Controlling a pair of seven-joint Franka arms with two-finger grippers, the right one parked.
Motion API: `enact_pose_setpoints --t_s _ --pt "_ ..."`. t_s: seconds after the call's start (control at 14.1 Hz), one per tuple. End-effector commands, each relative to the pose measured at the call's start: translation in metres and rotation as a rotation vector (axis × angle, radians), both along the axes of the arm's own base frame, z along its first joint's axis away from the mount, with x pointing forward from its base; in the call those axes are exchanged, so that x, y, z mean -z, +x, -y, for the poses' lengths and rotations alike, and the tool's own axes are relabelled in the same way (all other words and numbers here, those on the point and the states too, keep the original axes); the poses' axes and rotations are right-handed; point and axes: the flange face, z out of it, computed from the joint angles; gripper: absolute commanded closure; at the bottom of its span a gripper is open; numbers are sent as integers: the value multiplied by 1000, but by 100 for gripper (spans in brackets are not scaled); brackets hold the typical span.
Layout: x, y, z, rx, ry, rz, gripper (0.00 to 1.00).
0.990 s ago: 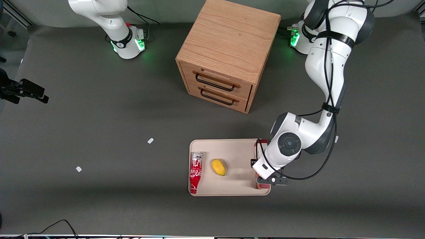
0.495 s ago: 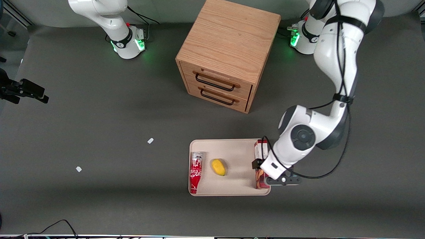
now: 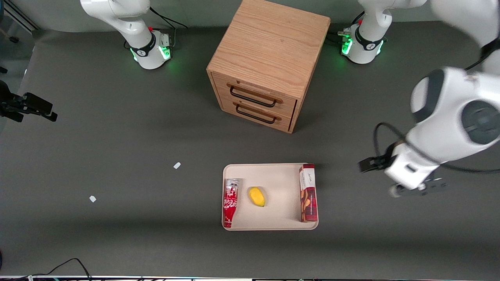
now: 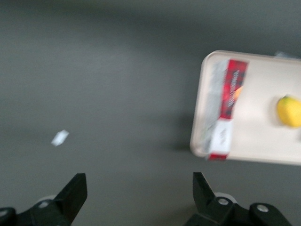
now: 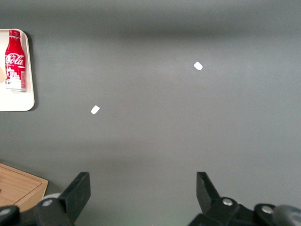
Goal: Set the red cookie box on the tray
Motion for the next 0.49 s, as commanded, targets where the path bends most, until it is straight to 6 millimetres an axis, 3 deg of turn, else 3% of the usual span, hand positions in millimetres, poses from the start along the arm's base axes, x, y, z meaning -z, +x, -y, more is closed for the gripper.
enact_pose_setpoints --t_s 0.0,0.14,0.42 --pt "-43 -55 -53 65 -3 -30 0" --pt "-70 -87 -84 88 -6 0 0" --pt "-107 -132 -92 92 -8 45 0"
